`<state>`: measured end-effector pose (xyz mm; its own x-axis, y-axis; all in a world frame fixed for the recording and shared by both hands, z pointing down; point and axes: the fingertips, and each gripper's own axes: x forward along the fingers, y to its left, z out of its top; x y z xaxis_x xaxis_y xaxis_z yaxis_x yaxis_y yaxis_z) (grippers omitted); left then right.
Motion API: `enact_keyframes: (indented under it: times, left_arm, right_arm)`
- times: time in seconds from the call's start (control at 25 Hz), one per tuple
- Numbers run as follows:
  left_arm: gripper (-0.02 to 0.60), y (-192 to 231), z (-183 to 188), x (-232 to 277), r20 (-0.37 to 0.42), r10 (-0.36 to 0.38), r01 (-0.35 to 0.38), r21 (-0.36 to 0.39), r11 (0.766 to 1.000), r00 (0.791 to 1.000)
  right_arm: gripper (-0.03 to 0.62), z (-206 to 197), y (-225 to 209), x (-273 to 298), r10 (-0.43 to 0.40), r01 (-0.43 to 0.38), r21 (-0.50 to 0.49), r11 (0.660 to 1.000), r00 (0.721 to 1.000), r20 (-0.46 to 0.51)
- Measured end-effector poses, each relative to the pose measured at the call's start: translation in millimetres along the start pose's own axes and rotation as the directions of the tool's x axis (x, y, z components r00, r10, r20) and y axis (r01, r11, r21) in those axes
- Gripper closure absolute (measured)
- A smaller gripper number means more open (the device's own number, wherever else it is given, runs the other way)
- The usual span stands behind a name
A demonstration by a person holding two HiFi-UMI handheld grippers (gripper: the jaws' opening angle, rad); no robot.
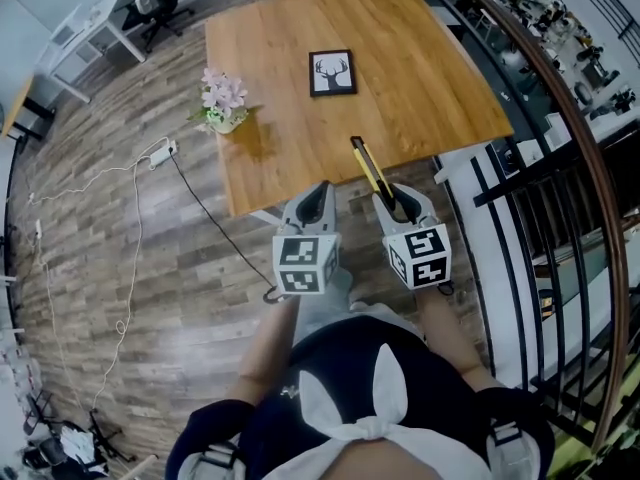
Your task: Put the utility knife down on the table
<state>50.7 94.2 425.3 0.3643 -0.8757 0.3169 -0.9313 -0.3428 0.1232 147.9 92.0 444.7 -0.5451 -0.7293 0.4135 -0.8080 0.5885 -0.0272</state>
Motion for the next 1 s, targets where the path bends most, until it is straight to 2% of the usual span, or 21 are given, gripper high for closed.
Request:
enact_keyframes:
  times: [0.64,1.0]
  left_arm:
    - [0.573,90.1,27.6,54.6,-0.023,-0.012,0.010,-0.050,0.999,1.000]
    - [0.574,125.2,36.8,81.0,0.000,-0.046,0.046,-0.034,0.998,0.999]
  right_arm:
    - [0.477,56.2,-14.9,93.5,-0.052,0.052,-0.016,0.999,0.999,-0.013]
    - [0.477,74.2,-24.5,130.2,-0.090,0.090,-0.028,0.996,0.996,-0.018]
